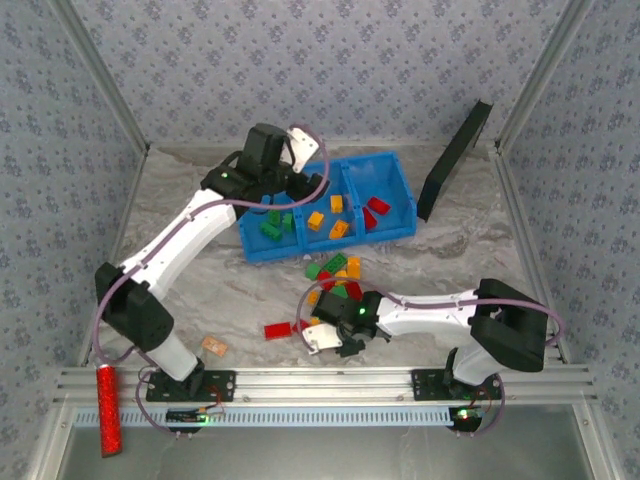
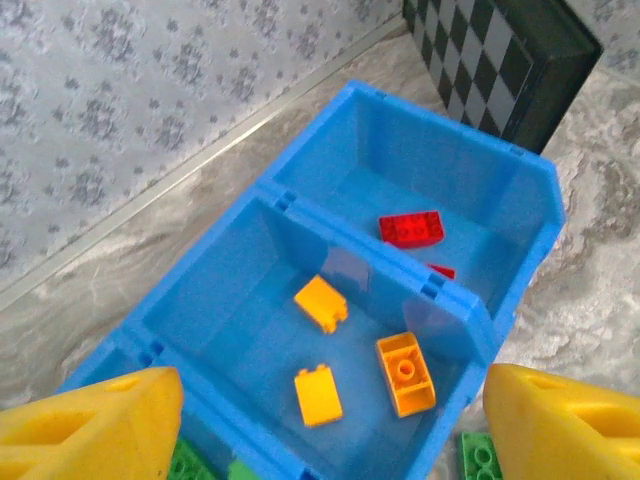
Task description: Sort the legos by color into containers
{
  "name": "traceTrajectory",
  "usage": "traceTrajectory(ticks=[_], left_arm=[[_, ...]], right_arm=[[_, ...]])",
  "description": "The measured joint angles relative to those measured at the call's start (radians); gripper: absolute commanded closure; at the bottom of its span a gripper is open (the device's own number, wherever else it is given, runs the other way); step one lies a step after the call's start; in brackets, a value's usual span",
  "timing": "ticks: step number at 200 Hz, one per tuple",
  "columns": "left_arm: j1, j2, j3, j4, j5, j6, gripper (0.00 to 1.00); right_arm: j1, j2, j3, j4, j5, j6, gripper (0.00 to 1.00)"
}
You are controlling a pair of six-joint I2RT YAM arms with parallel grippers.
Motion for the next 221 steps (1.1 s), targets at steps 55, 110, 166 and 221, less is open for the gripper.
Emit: traceTrajectory(ticks=[55,110,166,221], left_arm=[[0.0,-0.188,-0.128,-0.14,-0.095,-0.044,0.19],[-0.05,-0.396,-0.306,-0.243,-0.13,-0.196,0.19],[-0.122,-0.37,-0.424,-0.284,-0.124,-0.32,0.19],[-0.216,-0.3,-0.471,-0.249,-0.108,-0.446,0.2]], right_arm=[[-0.122,-0.159,0.095,-0.085,0.002,0.068,0.82],[-0.452,-0.374,0.217,-0.137,0.005,0.16,0.81],[-0.565,-0.367,0.244,-0.139,-0.045,0.169,0.85],[-0.703,-0.235,0.298,-0.112,-0.019,0.268,0.85]])
